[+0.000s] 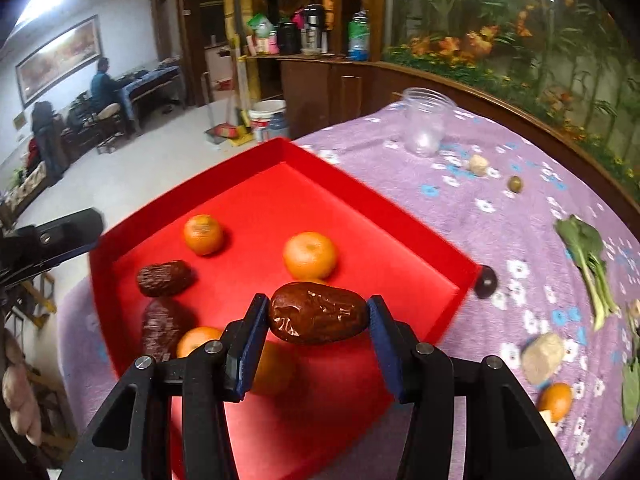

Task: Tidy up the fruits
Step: 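Carry the date over the red tray and open the right tool, then move the open right tool back toward the fruit on the table, then grasp a beige root piece with the left tool while the right tool grasps a beige cube, then carry both beige pieces over the red tray and open both tools, then move both open tools back toward the table, then lower the open right tool around an orange on the table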

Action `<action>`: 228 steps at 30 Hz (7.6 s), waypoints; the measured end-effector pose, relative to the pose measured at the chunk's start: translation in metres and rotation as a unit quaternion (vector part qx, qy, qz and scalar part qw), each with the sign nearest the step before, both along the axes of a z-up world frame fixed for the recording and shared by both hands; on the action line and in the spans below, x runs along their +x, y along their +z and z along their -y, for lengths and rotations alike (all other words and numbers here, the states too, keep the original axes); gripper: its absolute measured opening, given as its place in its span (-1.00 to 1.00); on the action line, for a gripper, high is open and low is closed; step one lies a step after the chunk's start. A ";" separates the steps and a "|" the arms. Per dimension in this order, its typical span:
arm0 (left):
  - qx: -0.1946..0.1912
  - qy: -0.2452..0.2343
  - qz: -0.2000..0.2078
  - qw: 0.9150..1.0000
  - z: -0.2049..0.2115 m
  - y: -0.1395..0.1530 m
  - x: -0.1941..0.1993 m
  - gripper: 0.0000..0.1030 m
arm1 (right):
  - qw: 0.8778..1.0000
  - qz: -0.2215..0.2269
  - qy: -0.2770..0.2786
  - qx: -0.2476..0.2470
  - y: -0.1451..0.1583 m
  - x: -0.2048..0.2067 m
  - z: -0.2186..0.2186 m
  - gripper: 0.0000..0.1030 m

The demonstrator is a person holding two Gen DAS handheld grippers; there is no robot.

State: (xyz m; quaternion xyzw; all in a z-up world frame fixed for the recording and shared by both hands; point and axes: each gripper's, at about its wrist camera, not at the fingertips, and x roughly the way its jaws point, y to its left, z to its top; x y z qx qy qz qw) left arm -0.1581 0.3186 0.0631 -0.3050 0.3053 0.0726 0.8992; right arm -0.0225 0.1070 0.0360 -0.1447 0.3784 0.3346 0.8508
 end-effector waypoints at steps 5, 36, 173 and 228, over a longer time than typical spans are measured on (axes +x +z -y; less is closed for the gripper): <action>0.002 -0.009 -0.004 1.000 0.004 -0.002 0.003 0.20 | 1.000 -0.013 -0.023 0.017 0.003 0.011 0.018 0.34; 0.095 -0.161 -0.037 0.982 0.142 0.015 0.045 0.30 | 0.970 -0.062 -0.208 0.112 0.003 0.032 0.239 0.40; -0.008 0.003 0.008 1.000 -0.010 0.015 0.061 0.22 | 0.992 -0.068 -0.008 0.108 0.013 0.006 0.010 -0.08; 0.302 -0.100 -0.064 0.946 0.182 0.035 0.043 0.34 | 0.961 -0.066 -0.219 0.158 0.001 -0.023 0.243 0.12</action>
